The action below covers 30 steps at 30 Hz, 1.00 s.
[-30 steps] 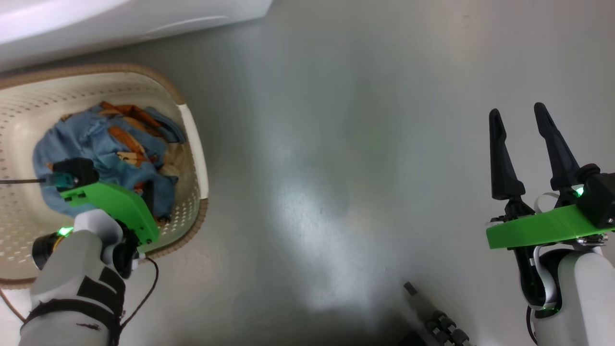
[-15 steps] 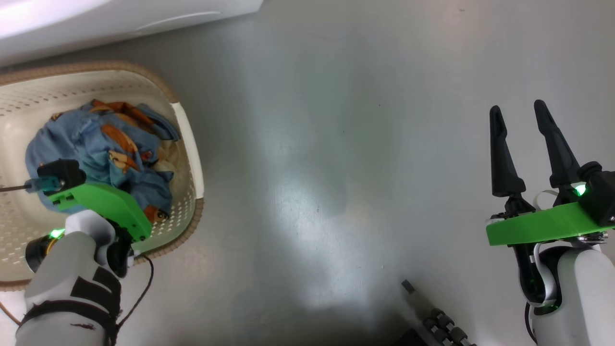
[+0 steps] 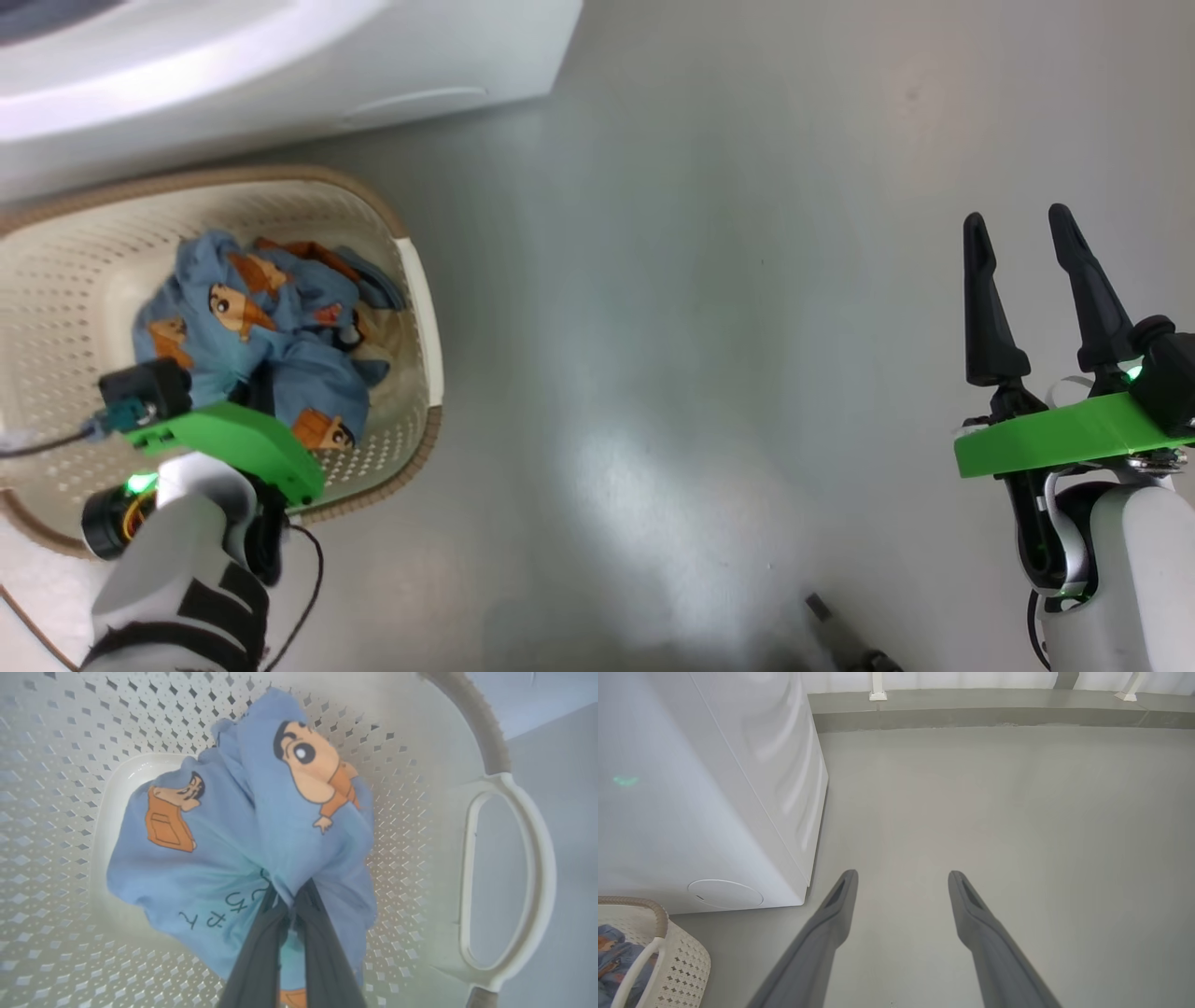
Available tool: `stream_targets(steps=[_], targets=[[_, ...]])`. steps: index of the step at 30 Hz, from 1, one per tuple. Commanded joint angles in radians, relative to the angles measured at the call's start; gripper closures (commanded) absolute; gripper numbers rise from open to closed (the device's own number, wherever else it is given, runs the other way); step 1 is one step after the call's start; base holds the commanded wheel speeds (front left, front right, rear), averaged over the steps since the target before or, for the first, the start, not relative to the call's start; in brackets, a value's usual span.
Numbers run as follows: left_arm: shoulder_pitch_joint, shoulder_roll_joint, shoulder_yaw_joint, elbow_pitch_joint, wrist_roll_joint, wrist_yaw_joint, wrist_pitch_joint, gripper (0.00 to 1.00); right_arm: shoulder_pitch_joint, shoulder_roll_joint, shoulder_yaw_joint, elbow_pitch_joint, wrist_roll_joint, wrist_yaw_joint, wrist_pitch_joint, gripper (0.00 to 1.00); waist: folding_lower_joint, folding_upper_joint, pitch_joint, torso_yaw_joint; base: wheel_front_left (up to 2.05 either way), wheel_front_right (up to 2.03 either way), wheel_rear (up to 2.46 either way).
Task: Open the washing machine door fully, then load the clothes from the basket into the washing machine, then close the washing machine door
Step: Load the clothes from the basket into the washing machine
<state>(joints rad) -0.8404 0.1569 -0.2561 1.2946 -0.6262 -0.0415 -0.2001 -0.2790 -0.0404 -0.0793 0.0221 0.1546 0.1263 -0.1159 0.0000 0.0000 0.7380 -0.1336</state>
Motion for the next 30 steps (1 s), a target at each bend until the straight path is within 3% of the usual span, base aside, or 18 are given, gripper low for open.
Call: stream_targets(steps=[1,8,21,30], targets=[[0.048,0.027,0.013,-0.006,0.013,-0.006,-0.025,1.00,0.028,-0.010,0.011,-0.016,-0.018,0.004,0.001,0.00,0.0000,0.0000,-0.060,0.026,0.00,0.00,0.00],[0.106,0.012,0.005,-0.071,0.040,0.006,-0.060,1.00,0.056,-0.010,0.000,0.004,-0.028,0.004,0.009,0.00,0.0000,0.0000,-0.169,0.055,0.00,0.00,0.00],[0.356,0.008,0.090,-0.514,0.191,0.075,-0.062,1.00,0.131,-0.010,0.017,0.033,-0.039,0.004,0.040,0.00,0.0000,0.0000,-0.409,0.101,0.00,0.00,0.00],[0.530,-0.006,0.124,-0.717,0.249,0.095,-0.062,1.00,0.216,-0.010,0.024,0.028,-0.062,0.004,0.074,0.00,0.0000,0.0000,-0.555,0.134,0.00,0.00,0.00]])
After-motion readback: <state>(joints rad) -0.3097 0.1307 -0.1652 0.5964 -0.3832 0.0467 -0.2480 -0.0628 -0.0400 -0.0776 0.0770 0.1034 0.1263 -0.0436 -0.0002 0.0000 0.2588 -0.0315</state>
